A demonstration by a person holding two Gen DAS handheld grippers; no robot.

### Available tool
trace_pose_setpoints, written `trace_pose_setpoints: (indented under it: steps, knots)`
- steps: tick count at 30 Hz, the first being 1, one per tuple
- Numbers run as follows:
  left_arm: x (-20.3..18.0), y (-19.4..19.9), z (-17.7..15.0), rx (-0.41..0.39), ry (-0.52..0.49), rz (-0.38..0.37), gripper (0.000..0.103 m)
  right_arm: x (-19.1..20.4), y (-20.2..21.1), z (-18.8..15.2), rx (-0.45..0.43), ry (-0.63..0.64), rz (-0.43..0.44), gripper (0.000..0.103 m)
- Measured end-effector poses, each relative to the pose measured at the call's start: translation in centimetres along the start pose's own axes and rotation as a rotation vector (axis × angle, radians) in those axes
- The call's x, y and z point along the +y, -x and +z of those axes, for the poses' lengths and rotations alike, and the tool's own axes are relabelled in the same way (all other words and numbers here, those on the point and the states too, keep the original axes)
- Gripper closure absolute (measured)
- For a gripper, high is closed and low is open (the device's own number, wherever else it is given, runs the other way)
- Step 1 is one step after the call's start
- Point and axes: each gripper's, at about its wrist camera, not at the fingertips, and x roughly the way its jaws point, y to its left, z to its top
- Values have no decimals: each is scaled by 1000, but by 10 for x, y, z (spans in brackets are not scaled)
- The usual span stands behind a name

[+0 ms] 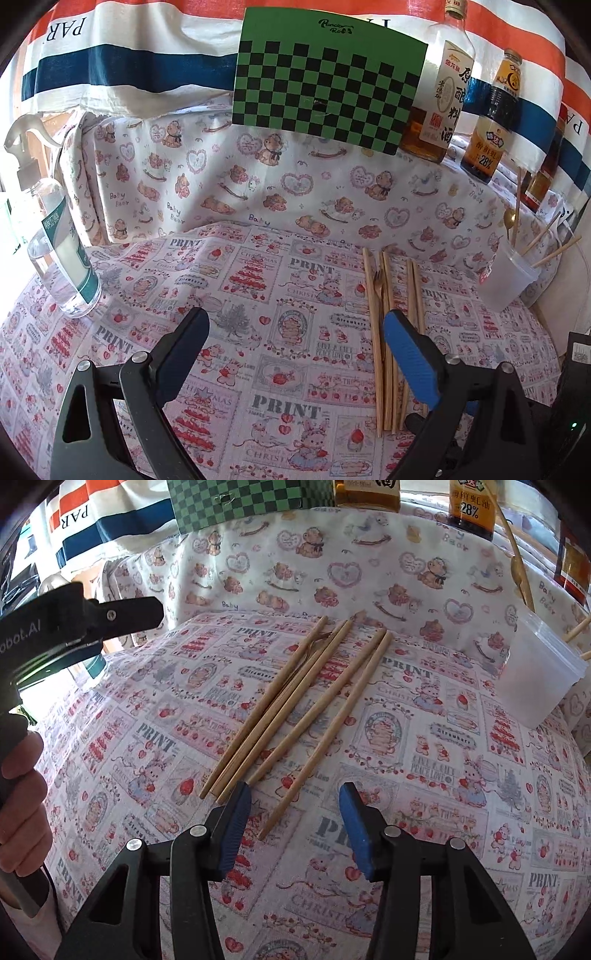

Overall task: Organize utensils
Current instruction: 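Grasp a bamboo chopstick with the right tool while the left tool grasps another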

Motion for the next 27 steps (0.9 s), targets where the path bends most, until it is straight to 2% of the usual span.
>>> trace_pose_setpoints:
  steps: [3,5,8,10,11,14,17,19,21,24,27]
  knots:
    - [5,-4,1,37,30,-50,9,3,-2,0,-6,26,-28,52]
    - [7,-7,1,52,41,-46,9,4,-1,-1,-12,36,-49,57]
    - [5,-12,0,63,24,2,9,0,3,-4,-20,26,-79,71]
    - [1,-16,-2,76,5,14,9,-6,5,-5,-25,6,-113,91]
    - [-1,-18,-3,83,-6,17,9,-10,6,-5,-26,-6,-127,95]
    - [-10,-25,-8,110,-54,48,9,-26,12,-3,-49,-62,-160,97]
    - [-18,-33,-13,141,-108,87,24,-38,30,-1,-118,-95,-186,97]
    - [-19,-41,-16,186,-100,43,33,-47,45,1,-162,-116,-179,97]
    - [-22,-50,-20,240,-105,-3,48,-54,57,2,-184,-138,-150,97]
    - [-31,-58,-25,265,-138,-14,65,-59,67,4,-203,-162,-128,97]
    - [-37,-61,-28,272,-151,-53,70,-61,71,5,-203,-164,-118,97]
